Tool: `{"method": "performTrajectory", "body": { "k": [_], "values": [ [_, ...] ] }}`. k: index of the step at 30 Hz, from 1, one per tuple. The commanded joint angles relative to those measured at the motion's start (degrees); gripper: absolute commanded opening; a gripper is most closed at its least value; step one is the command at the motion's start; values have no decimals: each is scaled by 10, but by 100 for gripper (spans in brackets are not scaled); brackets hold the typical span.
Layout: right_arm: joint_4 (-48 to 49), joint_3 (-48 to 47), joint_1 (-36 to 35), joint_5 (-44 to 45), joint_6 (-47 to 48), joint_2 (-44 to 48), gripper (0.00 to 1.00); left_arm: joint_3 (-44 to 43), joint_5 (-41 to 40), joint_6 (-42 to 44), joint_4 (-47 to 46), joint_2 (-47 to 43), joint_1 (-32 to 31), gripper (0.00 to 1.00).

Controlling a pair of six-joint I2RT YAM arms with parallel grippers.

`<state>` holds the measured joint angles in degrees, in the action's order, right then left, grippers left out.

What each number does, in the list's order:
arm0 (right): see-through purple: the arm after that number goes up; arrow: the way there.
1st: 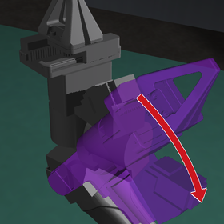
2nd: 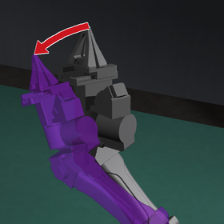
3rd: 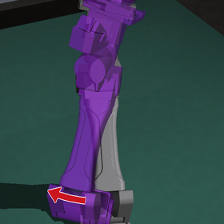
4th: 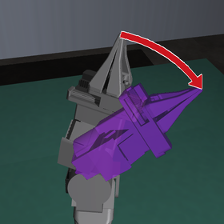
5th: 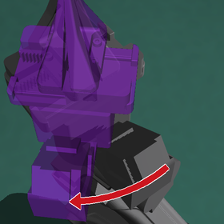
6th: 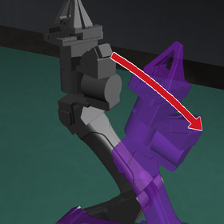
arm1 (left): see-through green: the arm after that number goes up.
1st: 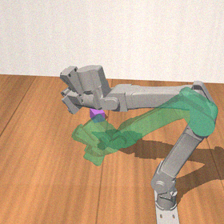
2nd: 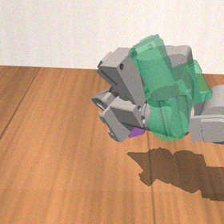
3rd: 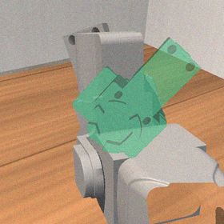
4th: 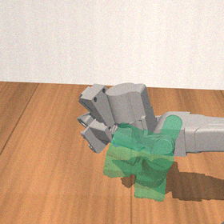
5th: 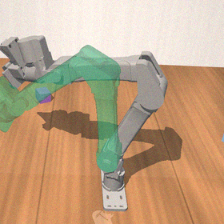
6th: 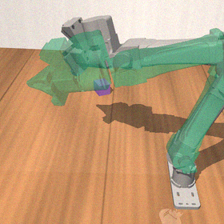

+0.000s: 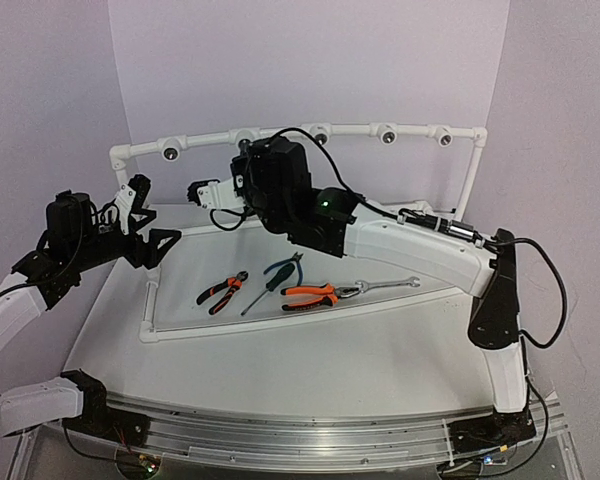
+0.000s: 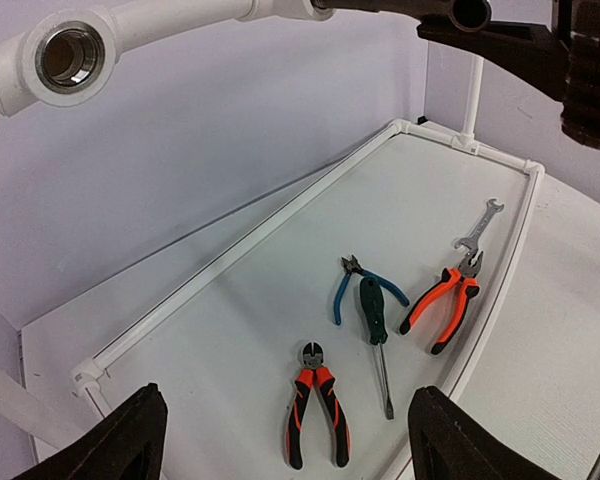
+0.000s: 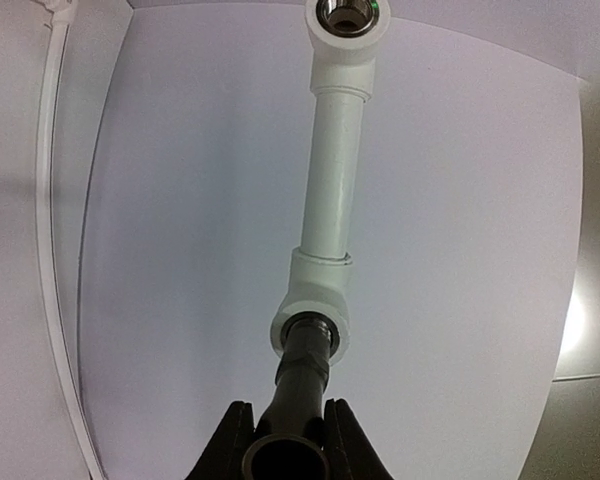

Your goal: Install the water faucets

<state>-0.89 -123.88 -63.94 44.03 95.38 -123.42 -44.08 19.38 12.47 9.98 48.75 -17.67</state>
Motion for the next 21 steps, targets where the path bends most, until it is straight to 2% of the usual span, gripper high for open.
{"method": "performTrajectory", "body": {
  "k": [1, 10, 21],
  "values": [
    [125, 4, 2, 10, -42, -3, 18, 7, 8, 8, -21, -7, 2, 85],
    [211, 3, -3, 29, -150, -29, 8, 12, 9, 12, -21, -7, 3, 85],
    [290, 20, -10, 62, -387, -38, 0, 16, 8, 12, -24, -8, 3, 86]
  ]
}}
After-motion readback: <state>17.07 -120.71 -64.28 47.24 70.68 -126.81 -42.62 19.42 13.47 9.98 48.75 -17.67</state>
